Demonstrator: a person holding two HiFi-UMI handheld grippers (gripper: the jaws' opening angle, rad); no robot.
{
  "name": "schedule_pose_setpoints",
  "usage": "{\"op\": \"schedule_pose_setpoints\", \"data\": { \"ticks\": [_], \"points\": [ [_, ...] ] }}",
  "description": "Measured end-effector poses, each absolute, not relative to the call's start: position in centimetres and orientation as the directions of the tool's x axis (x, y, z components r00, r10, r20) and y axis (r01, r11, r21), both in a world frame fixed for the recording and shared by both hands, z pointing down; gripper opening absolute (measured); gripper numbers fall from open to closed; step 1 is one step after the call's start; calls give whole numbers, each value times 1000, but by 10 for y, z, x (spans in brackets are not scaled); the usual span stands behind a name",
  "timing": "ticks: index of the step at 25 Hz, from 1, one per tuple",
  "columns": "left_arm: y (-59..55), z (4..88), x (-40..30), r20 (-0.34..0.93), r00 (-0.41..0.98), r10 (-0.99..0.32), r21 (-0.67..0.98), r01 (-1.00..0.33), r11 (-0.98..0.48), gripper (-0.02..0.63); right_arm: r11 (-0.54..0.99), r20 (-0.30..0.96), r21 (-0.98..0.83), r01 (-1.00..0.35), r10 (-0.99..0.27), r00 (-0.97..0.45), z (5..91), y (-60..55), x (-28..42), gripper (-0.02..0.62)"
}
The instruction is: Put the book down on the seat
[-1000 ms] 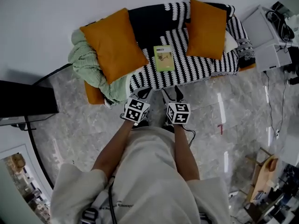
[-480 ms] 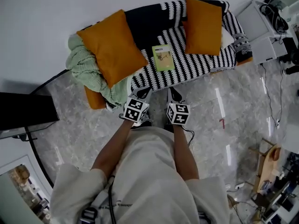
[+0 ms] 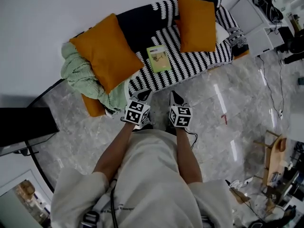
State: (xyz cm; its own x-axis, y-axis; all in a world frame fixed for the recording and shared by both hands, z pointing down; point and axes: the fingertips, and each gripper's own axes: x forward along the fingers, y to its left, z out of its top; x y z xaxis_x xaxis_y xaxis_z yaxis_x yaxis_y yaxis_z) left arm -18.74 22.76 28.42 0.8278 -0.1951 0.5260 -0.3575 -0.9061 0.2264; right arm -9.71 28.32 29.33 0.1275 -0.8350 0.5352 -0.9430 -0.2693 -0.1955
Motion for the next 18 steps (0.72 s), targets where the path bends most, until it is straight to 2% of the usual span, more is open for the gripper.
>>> {"op": "schedule_pose_setpoints", "data": {
  "ticks": [7, 18],
  "points": [
    [230, 286, -184, 528, 829, -183, 228, -346, -910, 9, -288, 540, -201, -936, -830, 140, 294, 286, -90, 6],
    [215, 284, -188, 524, 822, -224, 220, -384, -897, 9, -234, 536, -148, -961, -836, 120, 289, 270, -97, 6]
  ]
}}
